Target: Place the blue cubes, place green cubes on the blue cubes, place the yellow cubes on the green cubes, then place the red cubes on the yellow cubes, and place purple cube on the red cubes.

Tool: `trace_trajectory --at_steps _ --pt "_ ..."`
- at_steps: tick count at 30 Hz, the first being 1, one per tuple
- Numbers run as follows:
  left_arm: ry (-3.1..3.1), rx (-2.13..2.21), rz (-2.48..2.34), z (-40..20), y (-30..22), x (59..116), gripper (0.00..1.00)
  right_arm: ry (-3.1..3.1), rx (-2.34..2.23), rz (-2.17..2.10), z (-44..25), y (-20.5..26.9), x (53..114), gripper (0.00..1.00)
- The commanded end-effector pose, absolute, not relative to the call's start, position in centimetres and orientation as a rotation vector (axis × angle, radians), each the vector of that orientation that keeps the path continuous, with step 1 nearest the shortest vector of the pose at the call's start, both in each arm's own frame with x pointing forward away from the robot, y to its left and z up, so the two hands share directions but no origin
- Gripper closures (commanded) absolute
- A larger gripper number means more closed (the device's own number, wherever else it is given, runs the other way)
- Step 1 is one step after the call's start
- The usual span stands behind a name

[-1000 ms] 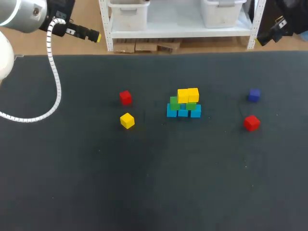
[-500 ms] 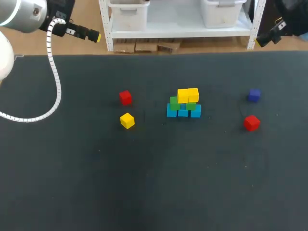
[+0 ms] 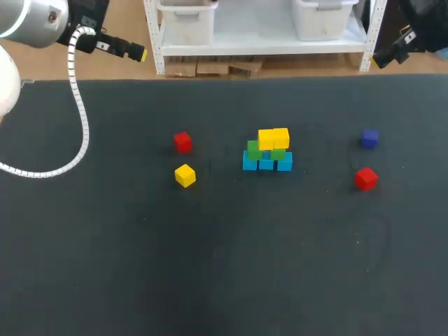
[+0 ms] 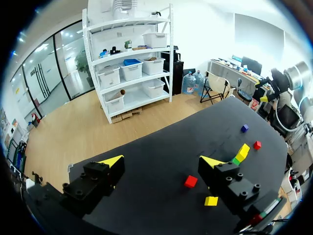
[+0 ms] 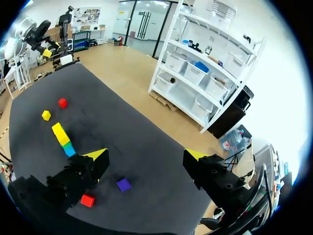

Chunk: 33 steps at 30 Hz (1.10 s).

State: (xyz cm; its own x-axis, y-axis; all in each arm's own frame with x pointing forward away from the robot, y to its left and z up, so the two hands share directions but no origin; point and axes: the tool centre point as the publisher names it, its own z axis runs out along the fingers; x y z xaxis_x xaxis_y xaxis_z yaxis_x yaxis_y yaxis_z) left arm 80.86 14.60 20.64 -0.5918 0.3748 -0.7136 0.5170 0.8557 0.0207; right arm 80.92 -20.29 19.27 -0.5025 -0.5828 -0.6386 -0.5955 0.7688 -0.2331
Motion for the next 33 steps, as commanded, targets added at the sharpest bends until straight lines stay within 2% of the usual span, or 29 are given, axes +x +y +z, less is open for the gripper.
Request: trace_trajectory --at_steps 1,12,23,33 --pt "2.324 0.676 -0.204 21.3 14.6 80.2 0.0 2.221 -0.853 -0.015 19.2 -20.1 80.6 0.0" --pt "2.372 0.84 -0.053 19.8 13.2 76.1 0.0 2.221 -0.853 -0.015 19.2 -20.1 80.6 0.0" --pt "2.51 1.027 -0.084 11.9 10.8 70.6 0.0 2.221 -0.853 -0.015 19.2 -20.1 80.6 0.0" --pt "2.623 1.172 -0.115 6.4 7.8 67.9 0.0 2.221 -0.853 -0.015 19.2 -20.1 80.6 0.0"
